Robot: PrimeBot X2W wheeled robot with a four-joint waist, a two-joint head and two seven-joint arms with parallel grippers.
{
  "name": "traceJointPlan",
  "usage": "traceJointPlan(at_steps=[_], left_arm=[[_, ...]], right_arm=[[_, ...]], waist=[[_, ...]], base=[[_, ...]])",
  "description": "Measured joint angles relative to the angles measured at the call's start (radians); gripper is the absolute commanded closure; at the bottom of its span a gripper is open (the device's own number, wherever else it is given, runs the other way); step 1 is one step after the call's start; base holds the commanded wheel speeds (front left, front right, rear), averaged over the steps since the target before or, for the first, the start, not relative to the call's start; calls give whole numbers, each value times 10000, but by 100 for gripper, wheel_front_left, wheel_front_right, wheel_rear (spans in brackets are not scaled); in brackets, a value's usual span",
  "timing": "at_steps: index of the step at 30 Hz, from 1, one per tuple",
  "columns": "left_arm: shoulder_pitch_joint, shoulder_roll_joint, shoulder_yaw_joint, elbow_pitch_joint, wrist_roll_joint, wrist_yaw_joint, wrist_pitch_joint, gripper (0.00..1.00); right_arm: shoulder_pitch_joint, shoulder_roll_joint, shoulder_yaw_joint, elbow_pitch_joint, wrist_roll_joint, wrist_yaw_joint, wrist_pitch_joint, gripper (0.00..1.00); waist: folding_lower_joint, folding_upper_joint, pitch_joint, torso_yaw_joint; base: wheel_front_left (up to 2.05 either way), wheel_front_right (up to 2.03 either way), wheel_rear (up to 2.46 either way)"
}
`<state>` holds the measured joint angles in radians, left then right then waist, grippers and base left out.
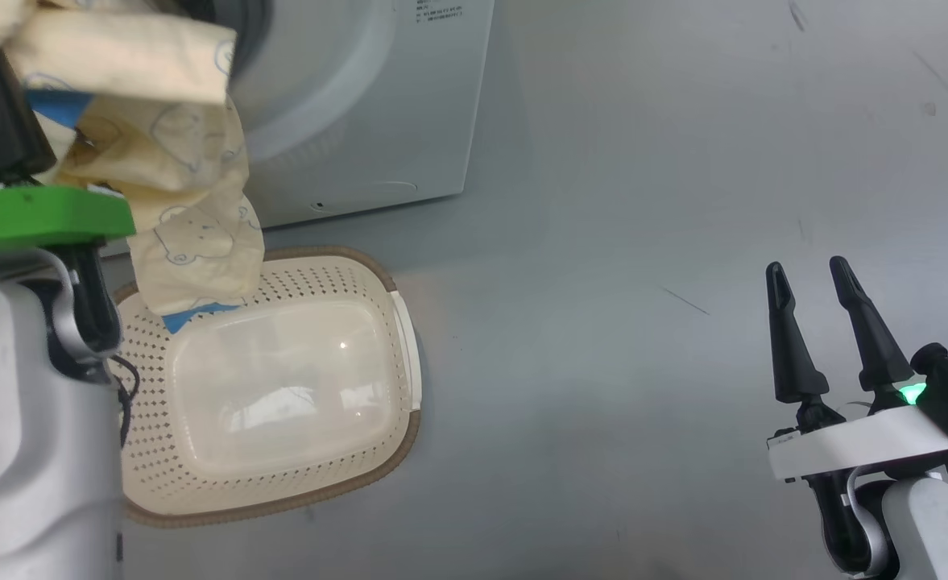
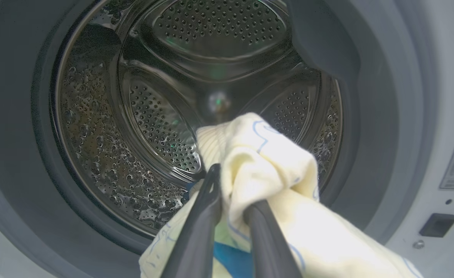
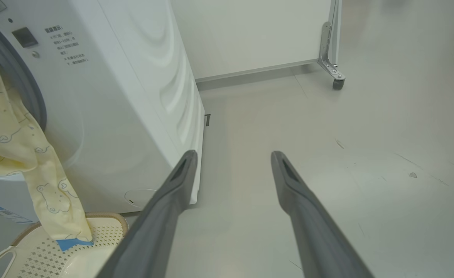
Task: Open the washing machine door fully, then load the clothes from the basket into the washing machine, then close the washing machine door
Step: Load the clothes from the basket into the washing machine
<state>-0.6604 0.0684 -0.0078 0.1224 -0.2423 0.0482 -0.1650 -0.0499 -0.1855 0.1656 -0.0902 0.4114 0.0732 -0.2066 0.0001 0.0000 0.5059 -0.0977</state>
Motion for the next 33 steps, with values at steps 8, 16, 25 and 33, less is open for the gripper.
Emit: traceJointPlan(at_steps=[8, 16, 25, 33], left_arm=[[-2265, 715, 349, 464, 157, 123, 993, 100], [-3731, 1289, 401, 1576, 320, 58, 1971, 100], [-4852, 1607, 583, 2414, 48, -31, 2913, 100], [-5848, 1664, 403, 2658, 58, -276, 2773, 100]], right_arm=[[-477, -2, 42, -82, 107, 102, -2, 0], [-817, 50, 280, 144, 219, 242, -46, 0], [-827, 163, 587, 430, 307, 330, -109, 0], [-850, 188, 805, 550, 307, 407, -188, 0]], waist=[[1, 0, 1163, -225], [1, 0, 2169, -464], [1, 0, 2866, -736], [0, 0, 3376, -878]], base=[[0, 0, 0], [0, 0, 0], [0, 0, 0], [0, 0, 0]])
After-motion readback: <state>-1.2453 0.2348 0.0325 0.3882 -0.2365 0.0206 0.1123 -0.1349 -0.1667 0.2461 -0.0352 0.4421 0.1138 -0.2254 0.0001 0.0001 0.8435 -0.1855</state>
